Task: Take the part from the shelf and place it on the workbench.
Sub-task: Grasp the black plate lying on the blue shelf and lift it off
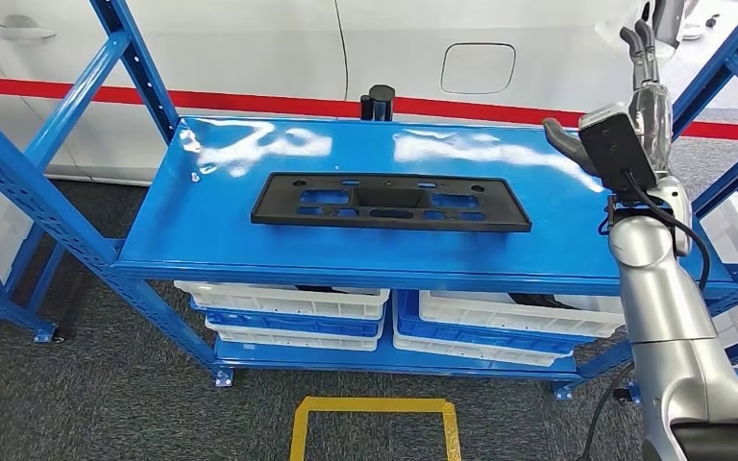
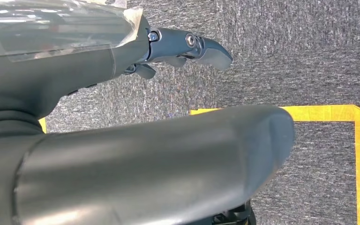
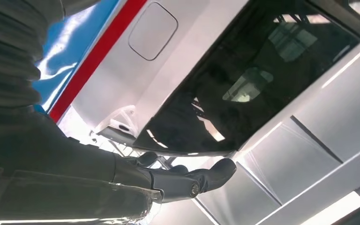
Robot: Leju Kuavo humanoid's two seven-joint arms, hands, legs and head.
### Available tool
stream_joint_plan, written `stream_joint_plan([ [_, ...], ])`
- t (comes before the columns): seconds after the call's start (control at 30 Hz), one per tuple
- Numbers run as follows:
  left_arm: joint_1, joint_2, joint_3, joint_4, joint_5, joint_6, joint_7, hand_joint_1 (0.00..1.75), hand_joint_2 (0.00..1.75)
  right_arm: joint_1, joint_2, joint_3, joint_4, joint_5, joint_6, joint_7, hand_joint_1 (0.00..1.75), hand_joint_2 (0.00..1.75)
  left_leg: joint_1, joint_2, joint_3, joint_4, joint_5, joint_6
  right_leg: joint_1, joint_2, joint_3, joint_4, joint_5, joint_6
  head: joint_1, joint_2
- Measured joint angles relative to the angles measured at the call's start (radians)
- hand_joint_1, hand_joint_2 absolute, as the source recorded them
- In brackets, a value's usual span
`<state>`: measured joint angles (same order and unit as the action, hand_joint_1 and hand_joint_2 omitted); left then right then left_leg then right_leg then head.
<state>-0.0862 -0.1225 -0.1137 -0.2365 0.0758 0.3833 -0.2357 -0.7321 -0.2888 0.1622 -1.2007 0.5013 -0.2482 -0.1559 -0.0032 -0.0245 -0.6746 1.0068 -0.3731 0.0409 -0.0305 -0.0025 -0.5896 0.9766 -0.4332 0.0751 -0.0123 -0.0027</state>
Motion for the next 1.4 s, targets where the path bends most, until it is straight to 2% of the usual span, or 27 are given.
stream_joint_plan([
  [0.17, -0.001, 0.001, -0.005, 0.000, -0.002, -0.003, 0.000, 0.00, 0.00, 0.026, -0.005, 0.025, -0.007, 0.067, 0.056, 0.023, 0.00, 1.75, 0.000, 0.000, 0.000, 0.000, -0.001, -0.001, 0.001, 0.000, 0.000, 0.000, -0.001, 0.000, 0.000, 0.000],
  [0.43, -0.008, 0.003, -0.019, 0.000, -0.010, -0.017, 0.008, 0.00, 0.00, 0.074, -0.021, 0.125, -0.011, 0.215, 0.156, 0.075, 0.00, 1.75, 0.001, 0.001, 0.001, 0.000, -0.002, -0.001, 0.001, 0.000, 0.001, 0.000, -0.002, -0.003, 0.000, 0.000],
  [1.07, -0.014, 0.011, -0.041, 0.000, -0.023, -0.040, 0.026, 0.00, 0.00, 0.117, -0.045, 0.282, 0.009, 0.270, 0.303, 0.097, 0.00, 1.75, 0.002, 0.001, 0.002, 0.000, -0.004, -0.003, 0.002, 0.000, 0.002, 0.000, -0.004, -0.002, 0.000, 0.000],
  [1.23, -0.014, 0.013, -0.044, 0.000, -0.022, -0.044, 0.027, 0.00, 0.00, 0.116, -0.049, 0.301, 0.025, 0.272, 0.319, 0.105, 0.00, 1.75, 0.002, 0.001, 0.002, 0.000, -0.004, -0.003, 0.002, 0.000, 0.002, 0.000, -0.004, -0.002, 0.000, 0.000],
  [1.4, -0.014, 0.013, -0.046, 0.000, -0.019, -0.041, 0.026, 0.00, 0.00, 0.110, -0.051, 0.319, 0.065, 0.313, 0.286, 0.136, 0.00, 1.75, 0.002, 0.001, 0.002, 0.000, -0.004, -0.003, 0.002, 0.000, 0.002, 0.000, -0.005, -0.002, 0.000, 0.000],
])
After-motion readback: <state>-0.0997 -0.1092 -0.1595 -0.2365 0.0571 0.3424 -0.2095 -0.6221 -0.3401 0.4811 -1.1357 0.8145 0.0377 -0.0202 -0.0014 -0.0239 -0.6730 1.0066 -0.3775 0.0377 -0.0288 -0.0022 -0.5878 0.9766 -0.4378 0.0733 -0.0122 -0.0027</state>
